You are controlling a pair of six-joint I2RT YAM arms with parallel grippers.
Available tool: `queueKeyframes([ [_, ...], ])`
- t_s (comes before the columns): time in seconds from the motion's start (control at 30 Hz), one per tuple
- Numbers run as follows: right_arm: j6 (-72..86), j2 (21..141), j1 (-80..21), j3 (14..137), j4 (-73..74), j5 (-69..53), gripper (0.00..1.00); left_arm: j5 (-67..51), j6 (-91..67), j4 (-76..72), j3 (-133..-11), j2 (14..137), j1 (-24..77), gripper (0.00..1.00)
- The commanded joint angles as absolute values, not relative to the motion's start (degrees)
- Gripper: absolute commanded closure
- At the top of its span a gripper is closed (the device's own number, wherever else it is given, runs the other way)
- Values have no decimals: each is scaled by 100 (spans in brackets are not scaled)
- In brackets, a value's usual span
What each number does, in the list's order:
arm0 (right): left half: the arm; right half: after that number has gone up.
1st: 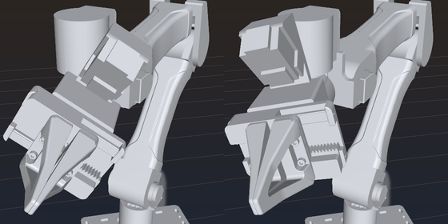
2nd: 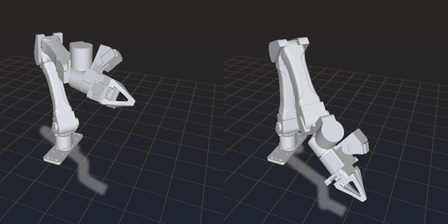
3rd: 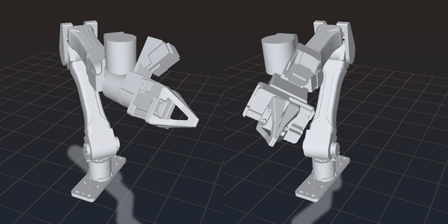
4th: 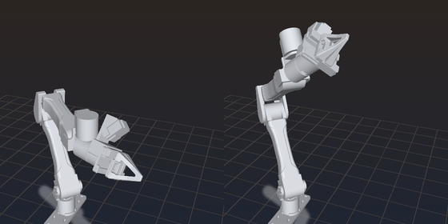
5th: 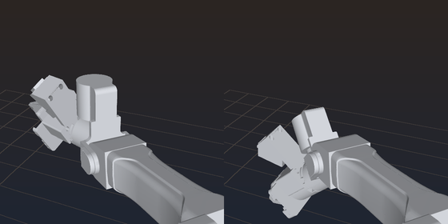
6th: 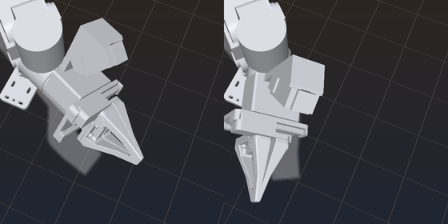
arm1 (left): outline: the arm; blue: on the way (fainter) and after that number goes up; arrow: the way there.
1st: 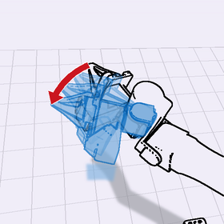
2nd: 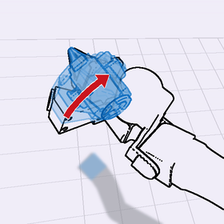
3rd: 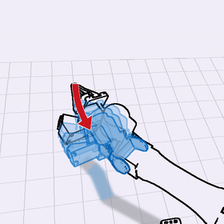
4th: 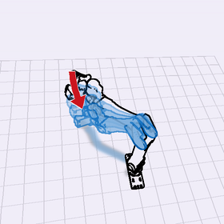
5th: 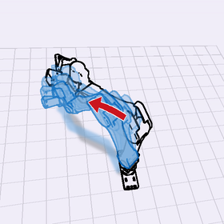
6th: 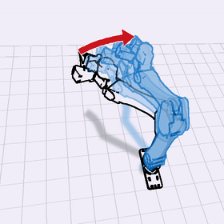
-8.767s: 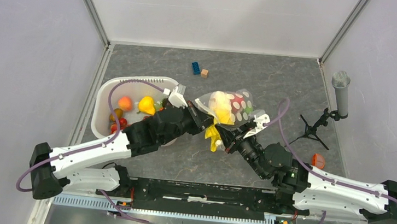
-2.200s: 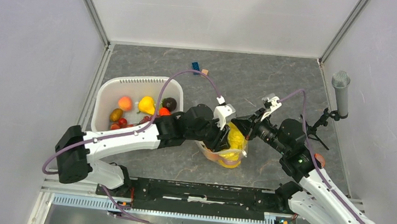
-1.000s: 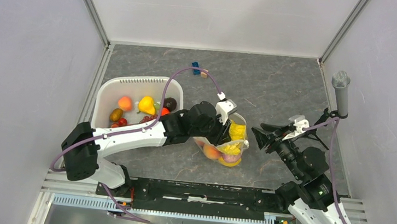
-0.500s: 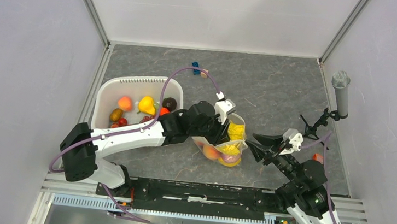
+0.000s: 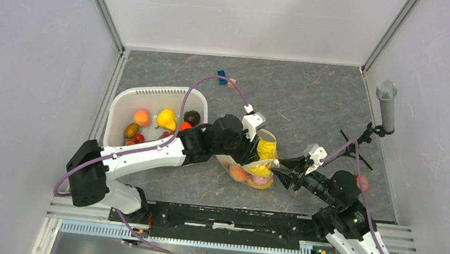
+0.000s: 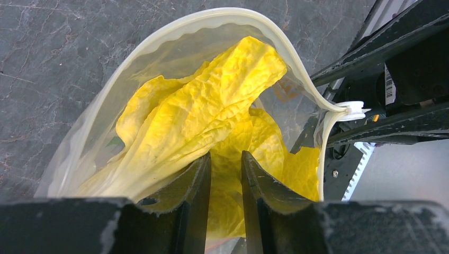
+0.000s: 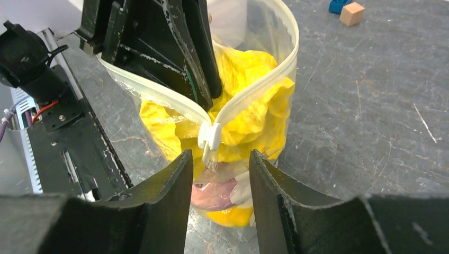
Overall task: Place the food in the zip-top bag and seal the zipper
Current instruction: Adjust the fake vegetable in the zipper food storage bag.
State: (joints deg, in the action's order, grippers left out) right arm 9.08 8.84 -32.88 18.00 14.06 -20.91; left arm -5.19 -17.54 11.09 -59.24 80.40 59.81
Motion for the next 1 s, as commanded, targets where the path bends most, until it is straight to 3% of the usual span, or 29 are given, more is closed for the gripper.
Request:
queueKeyframes([
  [0.0,789,930,-3287,1811,1273,-2258,52,-448,-1739,1652,-5836,8001,5931,66],
  [0.3,889,954,-3287,1475,521,-2279,67,-496,-1766,1642,-5810,7979,5931,66],
  [0.5,749,1060,-3287,1511,647,-2194,84,-510,-1775,1658,-5819,7974,5924,66],
  [0.6,680,945,-3288,1562,694,-1973,99,-502,-1775,1677,-5818,7949,5932,66],
  [0.97,658,202,-3287,1553,-212,-2253,100,-750,-1463,1955,-5915,7989,5929,65],
])
